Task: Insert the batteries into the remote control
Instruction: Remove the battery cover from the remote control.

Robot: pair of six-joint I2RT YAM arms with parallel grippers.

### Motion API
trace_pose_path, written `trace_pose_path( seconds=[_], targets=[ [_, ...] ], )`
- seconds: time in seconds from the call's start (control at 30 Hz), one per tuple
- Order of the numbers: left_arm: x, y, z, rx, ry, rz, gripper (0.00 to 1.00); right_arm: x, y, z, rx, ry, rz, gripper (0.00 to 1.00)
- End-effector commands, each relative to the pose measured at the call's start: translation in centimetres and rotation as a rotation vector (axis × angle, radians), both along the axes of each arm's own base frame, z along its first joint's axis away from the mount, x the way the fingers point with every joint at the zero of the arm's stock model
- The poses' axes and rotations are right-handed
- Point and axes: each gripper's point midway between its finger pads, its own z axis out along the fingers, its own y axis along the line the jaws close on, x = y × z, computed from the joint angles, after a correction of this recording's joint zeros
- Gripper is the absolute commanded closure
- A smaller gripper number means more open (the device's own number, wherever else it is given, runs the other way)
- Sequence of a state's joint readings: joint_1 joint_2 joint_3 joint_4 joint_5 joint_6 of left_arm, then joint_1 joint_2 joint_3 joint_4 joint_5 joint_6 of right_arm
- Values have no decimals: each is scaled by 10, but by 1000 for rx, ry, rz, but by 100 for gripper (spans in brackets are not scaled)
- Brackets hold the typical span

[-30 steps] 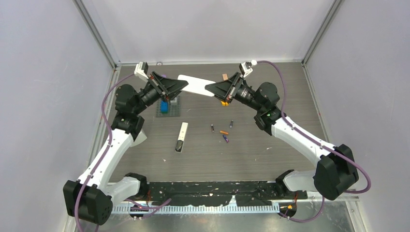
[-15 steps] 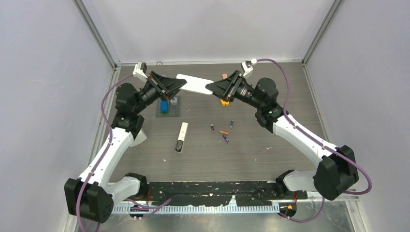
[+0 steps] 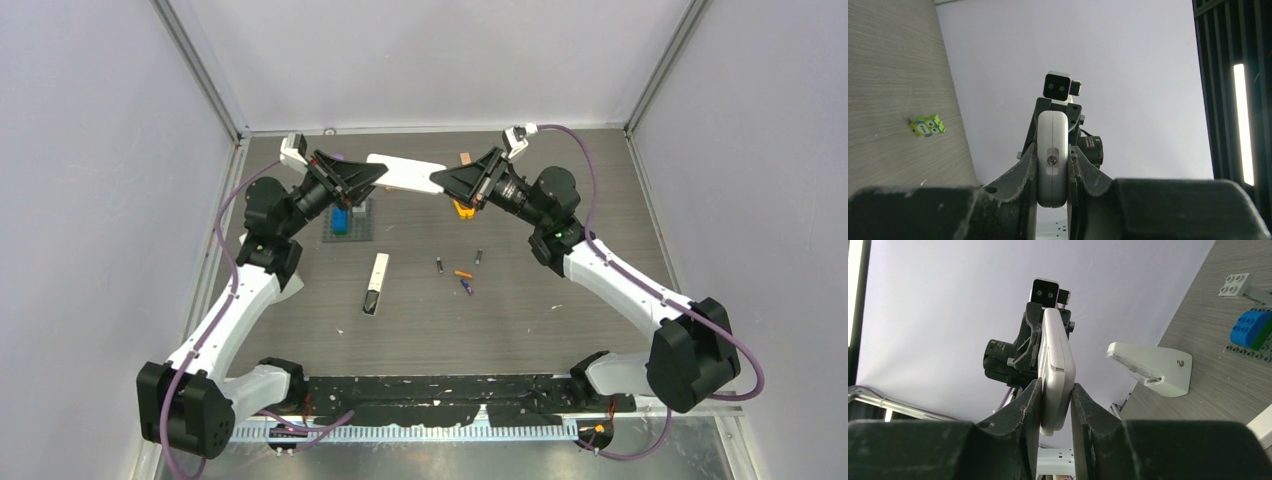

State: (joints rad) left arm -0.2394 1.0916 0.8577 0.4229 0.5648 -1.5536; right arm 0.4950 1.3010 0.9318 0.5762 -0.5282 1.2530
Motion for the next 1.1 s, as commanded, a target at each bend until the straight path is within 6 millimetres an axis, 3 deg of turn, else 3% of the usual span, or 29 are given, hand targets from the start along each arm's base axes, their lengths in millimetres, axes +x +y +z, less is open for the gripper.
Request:
trace_pose_path(
  seconds=[0.0,0.17,0.4,0.57,1.07],
  targets=[
    [2,18,53,-122,-128,86,100,13,-11,-4,41,-4,-29,78],
    [6,17,40,-86,-107,98,100,19,-12,-2,22,-10,-51,75],
    [9,14,30,-35,-108,98,100,27,-9,-11,-49,12,-59,53],
    [12,13,22,-1,-101,101,100,27,-8,-12,-64,14,-54,51],
    [20,19,-4,196,-121,173,100,23,-5,-9,-93,32,-21,81]
  ],
)
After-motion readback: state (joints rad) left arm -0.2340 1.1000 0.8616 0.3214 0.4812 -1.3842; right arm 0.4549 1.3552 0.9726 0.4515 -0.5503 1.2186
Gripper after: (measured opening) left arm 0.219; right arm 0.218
